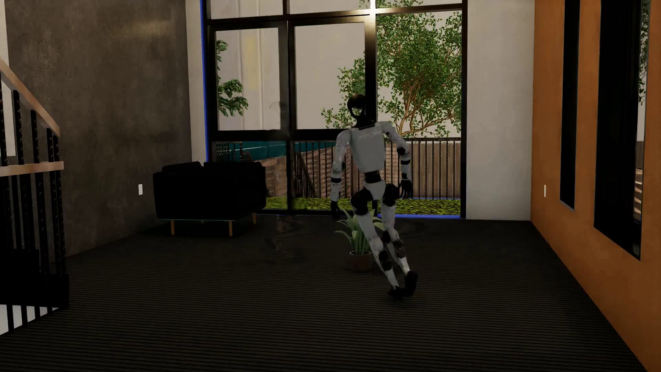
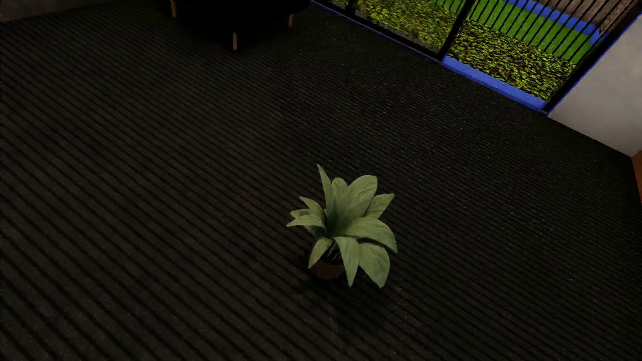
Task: Walk around the plant
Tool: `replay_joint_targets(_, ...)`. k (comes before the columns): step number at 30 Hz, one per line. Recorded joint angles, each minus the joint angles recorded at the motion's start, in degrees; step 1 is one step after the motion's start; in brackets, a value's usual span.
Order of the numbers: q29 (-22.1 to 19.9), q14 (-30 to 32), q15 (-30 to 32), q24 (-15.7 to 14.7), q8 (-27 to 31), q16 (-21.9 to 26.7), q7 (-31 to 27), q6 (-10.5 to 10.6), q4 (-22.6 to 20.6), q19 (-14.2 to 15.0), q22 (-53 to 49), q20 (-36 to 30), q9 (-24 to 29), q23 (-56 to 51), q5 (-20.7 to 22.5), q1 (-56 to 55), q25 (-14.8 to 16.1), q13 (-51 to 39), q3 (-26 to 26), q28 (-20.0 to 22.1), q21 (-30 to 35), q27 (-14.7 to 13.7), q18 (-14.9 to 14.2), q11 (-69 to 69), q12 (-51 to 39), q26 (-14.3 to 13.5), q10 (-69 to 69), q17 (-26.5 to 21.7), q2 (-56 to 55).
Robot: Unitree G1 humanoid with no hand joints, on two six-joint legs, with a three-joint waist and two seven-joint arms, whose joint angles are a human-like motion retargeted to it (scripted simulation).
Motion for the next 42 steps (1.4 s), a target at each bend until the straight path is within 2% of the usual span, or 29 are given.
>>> replay_joint_targets(1, 0.0, -3.7, -3.3, 0.0, 0.0, -0.1, 0.0, 0.0, 0.1, 0.0, -2.6, 0.8, 0.3, 0.4, 1.3, 1.5, 0.0, 0.7, -3.3, 0.0, -0.2, 0.0, 0.0, -4.3, -1.3, 0.0, 0.7, 0.0, -1.9)
replay_joint_targets(4, 0.0, -6.7, -15.8, 0.0, 0.0, -1.0, 0.0, -0.3, 1.4, 0.0, -3.7, -0.3, 2.3, 3.3, 4.4, 5.8, 0.0, 1.0, -9.8, 0.0, 3.9, 0.0, 0.0, -17.7, -6.2, 0.0, 2.1, 0.2, -8.6)
replay_joint_targets(7, 0.0, -7.1, -17.5, 0.0, 0.0, -1.4, 0.0, -0.1, 3.2, 0.0, -2.9, -2.1, 2.4, 6.0, 7.0, 8.9, 0.0, 0.9, -10.2, 0.0, 7.4, 0.0, 0.0, -33.0, -6.0, 0.0, 4.1, 0.9, -13.6)
replay_joint_targets(8, 0.0, -7.4, -25.0, 0.0, 0.0, -1.2, 0.0, -0.5, 3.2, 0.0, -1.7, -2.6, 1.9, 7.2, 8.1, 9.8, 0.0, 0.6, -9.2, 0.0, 8.5, 0.0, 0.0, -33.5, -5.1, 0.0, 5.3, 1.4, -14.1)
replay_joint_targets(9, 0.0, 0.5, -30.8, 0.0, 0.0, -1.1, 0.0, -0.9, 3.1, 0.0, 0.3, -3.4, 1.3, 7.8, 8.6, 10.9, 0.0, 0.7, -8.5, 0.0, 9.1, 0.0, 0.0, -34.4, -3.8, 0.0, 5.1, 1.6, -13.5)
replay_joint_targets(11, 0.0, 17.3, -9.3, 0.0, 0.0, -1.6, 0.0, 0.0, 3.8, 0.0, 5.1, -5.3, -1.8, 8.2, 9.1, 9.1, 0.0, 1.7, -6.8, 0.0, 8.3, 0.0, 0.0, -32.5, -1.0, 0.0, 10.4, 1.5, -13.8)
replay_joint_targets(12, 0.0, 27.9, -7.2, 0.0, 0.0, -2.1, 0.0, 1.2, 5.3, 0.0, 7.6, -6.1, -2.8, 9.0, 8.8, 6.2, 0.0, 1.3, -5.8, 0.0, 8.9, 0.0, 0.0, -29.1, 0.4, 0.0, 16.3, 1.3, -14.5)
replay_joint_targets(13, 0.0, 38.4, -8.5, 0.0, 0.0, -2.7, 0.0, 2.4, 7.6, 0.0, 9.3, -6.8, -3.1, 9.3, 8.7, 2.3, 0.0, 0.7, -4.3, 0.0, 8.8, 0.0, 0.0, -28.7, 1.6, 0.0, 24.6, 0.8, -12.6)
replay_joint_targets(14, 0.0, 40.2, -8.1, 0.0, 0.0, -2.3, 0.0, 3.6, 10.0, 0.0, 8.2, -9.1, -2.1, 9.3, 10.5, -2.8, 0.0, -0.2, -3.5, 0.0, 7.4, 0.0, 0.0, -29.0, 2.7, 0.0, 34.8, 0.5, -8.4)
replay_joint_targets(15, 0.0, 35.2, -8.5, 0.0, 0.0, -2.0, 0.0, 4.0, 10.9, 0.0, 7.6, -9.6, -2.0, 8.1, 10.3, -10.3, 0.0, -1.2, -3.4, 0.0, 5.6, 0.0, 0.0, -29.7, 2.9, 0.0, 46.1, 0.6, -5.8)
replay_joint_targets(16, 0.0, 18.9, -10.8, 0.0, 0.0, -1.8, 0.0, 4.1, 11.3, 0.0, 6.8, -8.7, -2.5, 6.2, 9.7, -17.9, 0.0, -2.0, -2.7, 0.0, 3.1, 0.0, 0.0, -30.7, 2.8, 0.0, 55.7, 0.7, -4.0)
replay_joint_targets(17, 0.0, 6.4, -13.4, 0.0, 0.0, -1.8, 0.0, 3.9, 11.7, 0.0, 5.5, -6.6, -3.1, 3.9, 9.1, -24.1, 0.0, -2.4, -1.2, 0.0, 0.5, 0.0, 0.0, -31.6, 2.8, 0.0, 61.0, 0.7, -2.0)
replay_joint_targets(18, 0.0, 1.4, -15.4, 0.0, 0.0, -2.0, 0.0, 3.9, 12.6, 0.0, 3.8, -3.8, -4.1, 1.6, 9.3, -29.5, 0.0, -2.8, 0.7, 0.0, -1.6, 0.0, 0.0, -31.7, 3.0, 0.0, 61.5, 0.6, -0.9)
replay_joint_targets(20, 0.0, 3.4, -19.1, 0.0, 0.0, -2.6, 0.0, 3.0, 12.6, 0.0, -0.2, 1.7, -5.6, -2.4, 9.5, -37.3, 0.0, -4.0, 2.8, 0.0, -4.3, 0.0, 0.0, -33.3, 3.4, 0.0, 50.2, 0.9, 2.7)
replay_joint_targets(21, 0.0, 5.8, -29.9, 0.0, 0.0, -3.0, 0.0, 2.4, 12.6, 0.0, -1.6, 2.9, -6.0, -3.9, 9.8, -38.8, 0.0, -4.4, 3.7, 0.0, -5.1, 0.0, 0.0, -34.8, 3.3, 0.0, 40.7, 1.1, 5.2)
replay_joint_targets(22, 0.0, 8.4, -34.2, 0.0, 0.0, -3.3, 0.0, 1.7, 12.2, 0.0, -2.2, 3.0, -6.1, -4.7, 9.8, -38.4, 0.0, -4.4, 4.5, 0.0, -5.5, 0.0, 0.0, -36.7, 3.1, 0.0, 29.4, 1.2, 8.1)
replay_joint_targets(24, 0.0, 8.2, -36.8, 0.0, 0.0, -3.7, 0.0, 0.0, 10.5, 0.0, -1.8, 1.6, -6.2, -3.9, 8.3, -34.9, 0.0, -4.2, 6.3, 0.0, -4.5, 0.0, 0.0, -37.1, 2.3, 0.0, 10.2, 1.6, 12.1)
replay_joint_targets(25, 0.0, 11.9, -37.2, 0.0, 0.0, -3.8, 0.0, -0.8, 10.3, 0.0, -1.2, 0.7, -6.1, -2.3, 7.5, -33.7, 0.0, -4.2, 6.9, 0.0, -3.2, 0.0, 0.0, -36.3, 2.2, 0.0, 1.8, 1.8, 13.4)
replay_joint_targets(27, 0.0, 12.2, -29.9, 0.0, 0.0, -4.1, 0.0, -1.1, 10.3, 0.0, 1.4, -2.6, -7.1, 2.6, 6.8, -34.6, 0.0, -3.6, 7.2, 0.0, -0.2, 0.0, 0.0, -30.7, 1.4, 0.0, 9.5, 2.3, 14.7)
replay_joint_targets(29, 0.0, 10.3, -12.6, 0.0, 0.0, -3.9, 0.0, -2.0, 9.3, 0.0, 4.8, -7.3, -7.9, 10.0, 3.6, -33.0, 0.0, -2.6, 6.7, 0.0, 5.6, 0.0, 0.0, -21.5, 0.8, 0.0, 13.8, 3.3, 11.1)
replay_joint_targets(30, 0.0, 7.9, -4.6, 0.0, 0.0, -3.4, 0.0, -1.3, 8.7, 0.0, 4.6, -7.6, -7.1, 11.5, 1.8, -28.6, 0.0, -1.4, 6.5, 0.0, 7.6, 0.0, 0.0, -13.2, 1.4, 0.0, 13.2, 2.9, 7.7)
replay_joint_targets(32, 0.0, 2.6, 4.0, 0.0, 0.0, -1.5, 0.0, -0.5, 7.1, 0.0, 1.5, -8.0, -2.1, 10.0, -0.3, -14.4, 0.0, 1.0, 4.9, 0.0, 8.6, 0.0, 0.0, 3.3, 3.6, 0.0, 10.4, 1.4, 3.5)
replay_joint_targets(33, 0.0, 0.4, 5.3, 0.0, 0.0, -0.9, 0.0, 0.1, 6.6, 0.0, 1.8, -7.7, -0.5, 9.3, -0.4, -9.1, 0.0, 1.4, 2.5, 0.0, 8.0, 0.0, 0.0, 7.0, 3.8, 0.0, 9.1, 1.2, 0.9)
replay_joint_targets(35, 0.0, 7.2, 4.2, 0.0, 0.0, 0.0, 0.0, 2.2, 6.9, 0.0, 2.9, -6.4, 1.4, 6.6, 0.9, -0.1, 0.0, 2.5, -2.5, 0.0, 5.1, 0.0, 0.0, 1.5, 3.7, 0.0, 3.3, 0.7, -3.3)
replay_joint_targets(36, 0.0, 3.9, 2.5, 0.0, 0.0, 0.5, 0.0, 3.1, 6.8, 0.0, 2.7, -5.3, 1.7, 4.7, 2.0, 3.5, 0.0, 2.8, -4.2, 0.0, 3.5, 0.0, 0.0, -6.1, 3.4, 0.0, 2.3, 0.3, -5.2)
replay_joint_targets(38, 0.0, -0.6, -2.4, 0.0, 0.0, 1.5, 0.0, 4.0, 6.5, 0.0, 1.3, -2.0, 1.8, 3.1, 4.3, 8.7, 0.0, 2.8, -6.8, 0.0, 1.8, 0.0, 0.0, -25.9, 2.7, 0.0, 1.2, 0.3, -5.6)
replay_joint_targets(39, 0.0, -1.5, -13.4, 0.0, 0.0, 2.0, 0.0, 4.0, 5.9, 0.0, 0.8, -0.6, 1.7, 3.4, 5.6, 10.5, 0.0, 2.4, -7.4, 0.0, 2.0, 0.0, 0.0, -34.7, 1.8, 0.0, 1.4, 0.7, -4.5)
replay_joint_targets(41, 0.0, 1.4, -16.1, 0.0, 0.0, 2.3, 0.0, 3.1, 3.9, 0.0, 0.1, 1.8, 1.2, 5.1, 6.3, 13.6, 0.0, 2.2, -7.5, 0.0, 3.9, 0.0, 0.0, -30.7, -0.2, 0.0, 2.0, 1.3, -2.1)
replay_joint_targets(42, 0.0, -4.5, -8.2, 0.0, 0.0, 1.8, 0.0, 3.1, 4.3, 0.0, -0.7, 3.8, 0.8, 6.1, 5.6, 14.8, 0.0, 2.4, -8.0, 0.0, 5.2, 0.0, 0.0, -41.7, -0.5, 0.0, 7.2, 1.3, -3.3)
